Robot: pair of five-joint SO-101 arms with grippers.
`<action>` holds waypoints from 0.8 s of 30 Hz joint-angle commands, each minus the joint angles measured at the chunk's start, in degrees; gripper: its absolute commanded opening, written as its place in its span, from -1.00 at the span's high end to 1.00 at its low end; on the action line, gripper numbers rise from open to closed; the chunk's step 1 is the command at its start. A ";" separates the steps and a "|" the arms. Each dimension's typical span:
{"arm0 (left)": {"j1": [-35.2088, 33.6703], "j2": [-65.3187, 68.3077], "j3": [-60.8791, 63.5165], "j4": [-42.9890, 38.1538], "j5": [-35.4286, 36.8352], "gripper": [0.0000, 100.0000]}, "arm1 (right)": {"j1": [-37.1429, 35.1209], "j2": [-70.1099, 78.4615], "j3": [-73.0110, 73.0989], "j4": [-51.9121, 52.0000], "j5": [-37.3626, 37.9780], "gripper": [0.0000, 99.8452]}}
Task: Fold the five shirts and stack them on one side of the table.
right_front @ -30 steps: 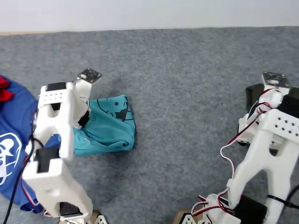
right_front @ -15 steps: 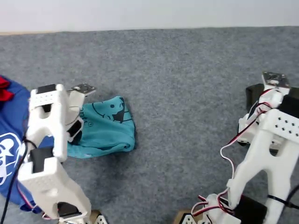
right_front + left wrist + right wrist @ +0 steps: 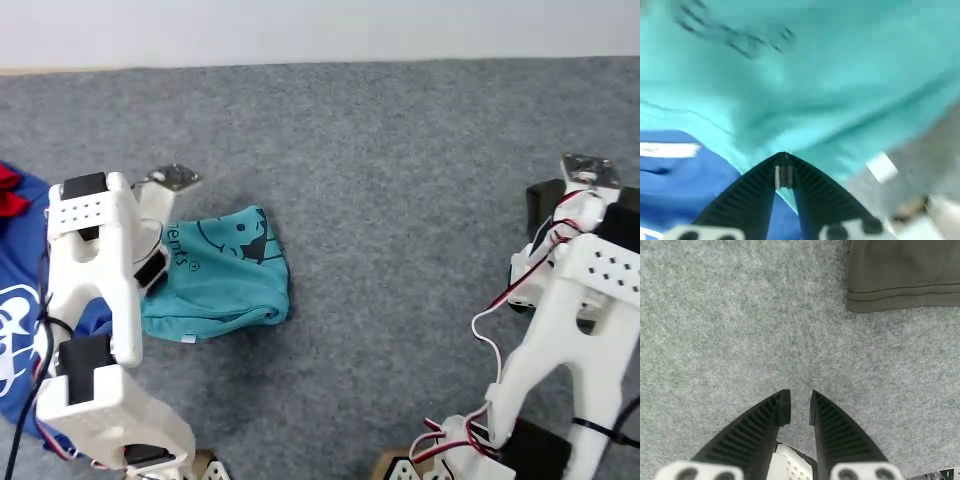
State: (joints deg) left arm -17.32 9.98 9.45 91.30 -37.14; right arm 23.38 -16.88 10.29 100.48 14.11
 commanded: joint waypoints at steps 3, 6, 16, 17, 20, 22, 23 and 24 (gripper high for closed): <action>1.23 -0.26 -0.75 -10.46 2.20 0.99 | 0.22 -2.33 -0.35 1.80 0.53 0.84; 1.49 3.25 -0.92 -15.56 4.31 0.99 | 0.13 -2.33 -0.35 1.80 0.53 0.84; 0.79 7.12 -0.84 -10.11 4.40 0.99 | -6.46 -2.33 -0.35 1.89 0.18 0.84; 0.26 7.12 -0.84 -8.35 3.69 0.99 | -6.64 -2.33 -0.35 1.89 0.18 0.84; -1.05 7.03 -0.92 -4.66 3.08 0.99 | -6.55 -2.33 -0.35 1.89 0.18 0.84; -1.85 7.03 -0.92 -2.46 2.90 0.99 | -6.46 -2.33 -0.35 1.89 0.09 0.84; -2.20 7.03 -0.92 -0.79 1.85 0.99 | -6.46 -2.33 -0.35 1.89 0.09 0.84; -2.46 7.03 -0.92 1.32 0.09 0.99 | -6.46 -2.33 -0.35 1.89 0.09 0.84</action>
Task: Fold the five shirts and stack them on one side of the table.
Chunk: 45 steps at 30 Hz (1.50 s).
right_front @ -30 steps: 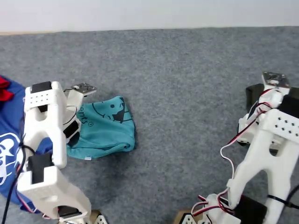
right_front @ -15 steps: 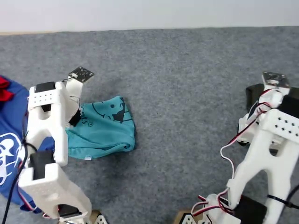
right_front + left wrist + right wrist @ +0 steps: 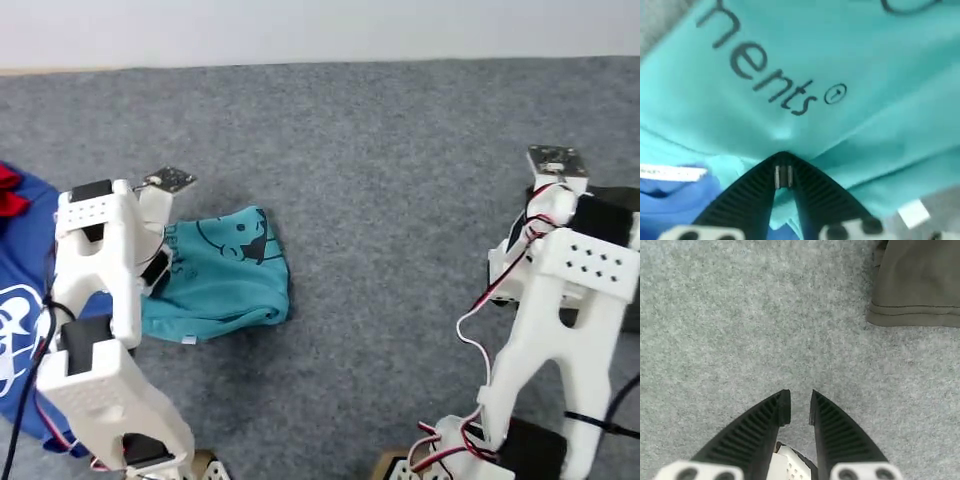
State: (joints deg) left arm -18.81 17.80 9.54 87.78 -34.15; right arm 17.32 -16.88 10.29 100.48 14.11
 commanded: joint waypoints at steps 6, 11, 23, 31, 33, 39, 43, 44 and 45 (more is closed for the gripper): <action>-2.90 -0.79 -0.75 12.66 -8.09 0.99 | -0.31 -2.33 -0.35 1.89 0.09 0.84; -3.96 -0.53 -0.04 12.75 -9.93 0.99 | -0.31 -2.33 -0.35 1.89 0.09 0.84; -0.79 -1.58 7.60 12.66 -13.01 0.99 | -0.40 -2.33 -0.35 1.98 0.09 0.84; -1.93 -16.26 -0.04 12.22 -12.92 0.99 | -1.01 -2.95 -0.53 2.07 0.18 0.84; 0.09 -18.02 -0.75 9.32 -11.25 0.99 | -3.03 -2.95 -0.53 2.07 0.18 0.84; 8.09 -18.20 -0.66 -1.32 -2.02 0.99 | -12.70 -3.03 -0.62 2.07 0.18 0.84; 13.98 -18.11 -0.48 -10.02 1.41 0.99 | -14.99 -3.03 -0.62 2.07 0.18 0.84; 15.38 -18.11 -0.48 -12.22 1.93 0.99 | -14.99 -3.03 -0.44 2.07 0.18 0.84; 16.79 -17.67 -0.48 -14.15 2.46 0.99 | -14.90 -3.03 -0.35 2.07 0.18 0.84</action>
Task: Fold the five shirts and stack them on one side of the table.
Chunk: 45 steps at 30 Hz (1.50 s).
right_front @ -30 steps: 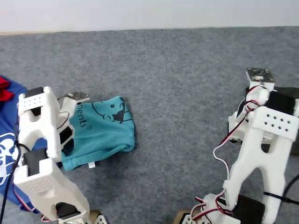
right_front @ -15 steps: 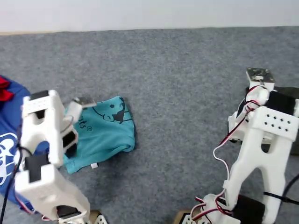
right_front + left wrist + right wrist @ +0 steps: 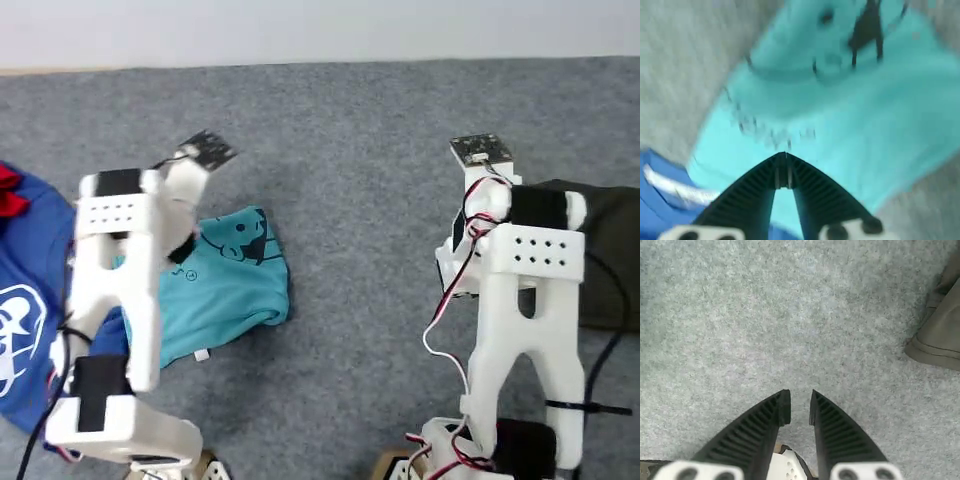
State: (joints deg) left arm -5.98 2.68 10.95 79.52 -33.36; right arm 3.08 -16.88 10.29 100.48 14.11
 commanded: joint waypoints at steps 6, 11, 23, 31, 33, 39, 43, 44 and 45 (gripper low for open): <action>10.11 6.77 -4.00 -12.57 4.48 0.99 | -0.66 -3.03 -0.35 2.15 0.18 0.84; 10.73 18.46 -13.85 -12.31 6.33 0.99 | -0.66 -3.03 -0.35 2.15 0.18 0.84; 13.10 52.04 -61.14 5.36 6.24 0.99 | -0.66 -2.95 -0.35 2.15 0.18 0.84; 13.36 66.64 -95.69 21.27 6.42 0.99 | -0.66 -2.95 -0.35 2.15 0.18 0.84; 11.34 65.67 -98.59 21.19 7.12 0.99 | -0.66 -2.95 -0.35 2.15 0.18 0.84; 9.05 56.09 -96.31 21.19 7.56 0.99 | -0.66 -2.95 -0.35 2.15 0.18 0.84; 8.88 46.42 -88.04 21.19 8.18 0.99 | -0.84 -2.95 -0.35 2.07 0.35 0.84; 8.88 43.34 -85.14 21.19 8.97 0.99 | -0.92 -2.95 -0.35 2.07 0.35 0.84; 8.88 39.91 -82.15 21.19 9.41 0.99 | -1.01 -2.95 -0.35 2.07 0.35 0.84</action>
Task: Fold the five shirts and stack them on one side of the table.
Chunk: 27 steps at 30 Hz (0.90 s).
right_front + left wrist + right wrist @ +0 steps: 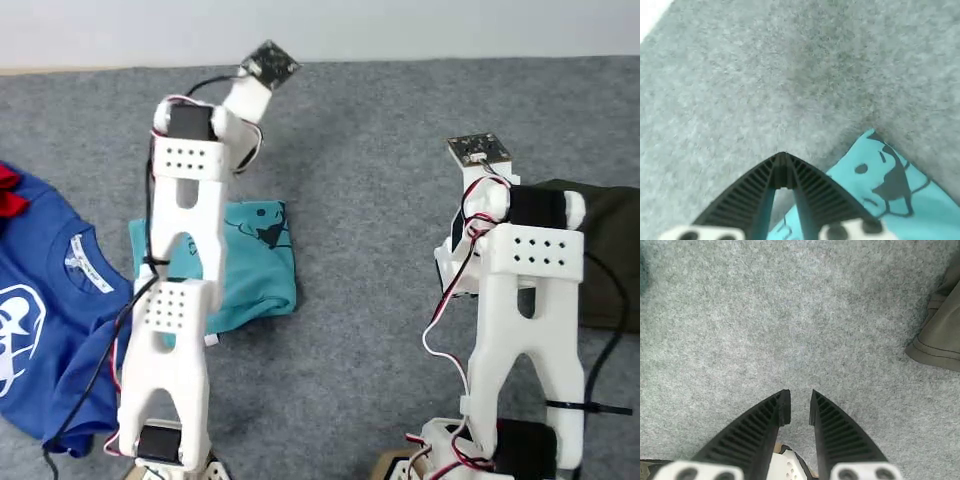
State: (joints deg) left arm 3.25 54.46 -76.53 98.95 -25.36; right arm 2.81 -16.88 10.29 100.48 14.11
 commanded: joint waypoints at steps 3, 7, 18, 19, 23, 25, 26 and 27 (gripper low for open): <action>-0.09 -22.68 16.22 1.67 1.93 0.99 | -0.84 -2.86 -0.35 2.07 0.18 0.84; -0.53 -37.54 31.96 1.67 1.93 0.99 | -0.84 -2.95 -0.35 2.07 0.09 0.84; -17.14 -71.82 66.42 1.58 5.89 0.99 | -11.65 -2.33 -0.79 -0.40 -1.58 0.84; -19.52 -74.11 68.79 1.58 5.63 0.99 | -13.76 -2.33 -0.79 -2.07 -2.90 0.84; -28.57 -81.05 76.26 1.49 5.10 0.99 | -21.23 -2.24 -0.53 -12.62 -6.07 0.84; -33.14 -83.69 78.99 1.49 3.43 0.99 | -24.31 -1.54 -0.35 -17.98 -7.30 0.84; -35.60 -84.75 80.04 1.49 2.99 0.99 | -25.63 -0.48 -0.35 -19.91 -7.82 0.84; -37.98 -85.45 80.92 1.41 2.81 0.99 | -26.86 0.92 -0.53 -21.41 -8.09 0.84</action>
State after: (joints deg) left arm -28.40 -26.77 2.86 99.21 -21.49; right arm -20.75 -16.70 10.29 84.31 7.43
